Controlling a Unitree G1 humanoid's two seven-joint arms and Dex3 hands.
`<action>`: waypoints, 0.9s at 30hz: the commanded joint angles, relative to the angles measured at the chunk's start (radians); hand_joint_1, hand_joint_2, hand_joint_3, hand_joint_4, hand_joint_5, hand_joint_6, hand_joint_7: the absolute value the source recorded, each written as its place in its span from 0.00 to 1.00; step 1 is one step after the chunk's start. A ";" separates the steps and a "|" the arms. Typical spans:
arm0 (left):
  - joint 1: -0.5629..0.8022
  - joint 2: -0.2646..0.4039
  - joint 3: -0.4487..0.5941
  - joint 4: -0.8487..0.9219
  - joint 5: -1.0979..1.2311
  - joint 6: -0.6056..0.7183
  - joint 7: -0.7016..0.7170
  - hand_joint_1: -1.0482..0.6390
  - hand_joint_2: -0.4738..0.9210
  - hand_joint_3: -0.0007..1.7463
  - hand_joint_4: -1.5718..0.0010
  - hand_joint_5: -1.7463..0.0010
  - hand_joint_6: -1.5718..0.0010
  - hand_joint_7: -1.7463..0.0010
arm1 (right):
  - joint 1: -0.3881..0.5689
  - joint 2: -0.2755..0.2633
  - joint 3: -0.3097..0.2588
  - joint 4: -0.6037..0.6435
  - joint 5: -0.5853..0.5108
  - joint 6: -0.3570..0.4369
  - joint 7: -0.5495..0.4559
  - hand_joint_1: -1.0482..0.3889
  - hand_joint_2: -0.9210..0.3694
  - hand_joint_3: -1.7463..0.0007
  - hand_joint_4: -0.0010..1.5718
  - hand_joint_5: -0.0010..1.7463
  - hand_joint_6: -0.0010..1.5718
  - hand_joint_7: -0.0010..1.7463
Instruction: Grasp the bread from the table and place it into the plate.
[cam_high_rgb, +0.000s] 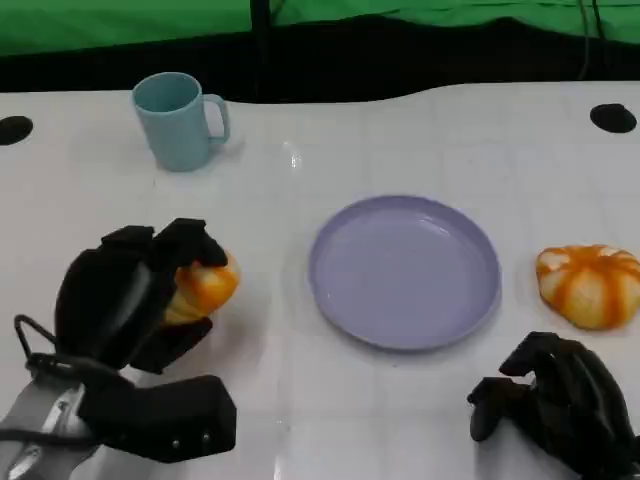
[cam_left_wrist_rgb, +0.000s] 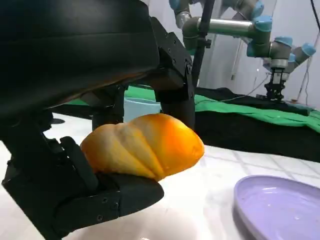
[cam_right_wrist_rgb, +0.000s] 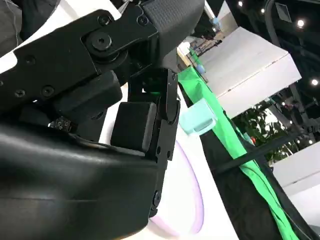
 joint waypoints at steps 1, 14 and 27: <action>-0.059 -0.014 -0.005 0.011 -0.004 -0.023 -0.013 0.48 0.53 0.85 0.39 0.00 0.56 0.01 | -0.004 -0.017 -0.004 0.001 0.000 -0.004 -0.004 0.00 0.10 1.00 0.96 0.46 1.00 0.17; -0.197 -0.103 -0.054 0.138 0.016 -0.089 -0.005 0.47 0.62 0.68 0.42 0.00 0.50 0.22 | 0.003 -0.019 -0.004 -0.008 -0.001 0.003 -0.006 0.00 0.11 1.00 0.96 0.46 1.00 0.18; -0.319 -0.194 -0.104 0.265 0.025 -0.126 0.020 0.45 0.64 0.68 0.40 0.00 0.54 0.02 | 0.005 -0.015 0.000 -0.006 -0.001 0.003 -0.003 0.00 0.11 1.00 0.97 0.46 1.00 0.18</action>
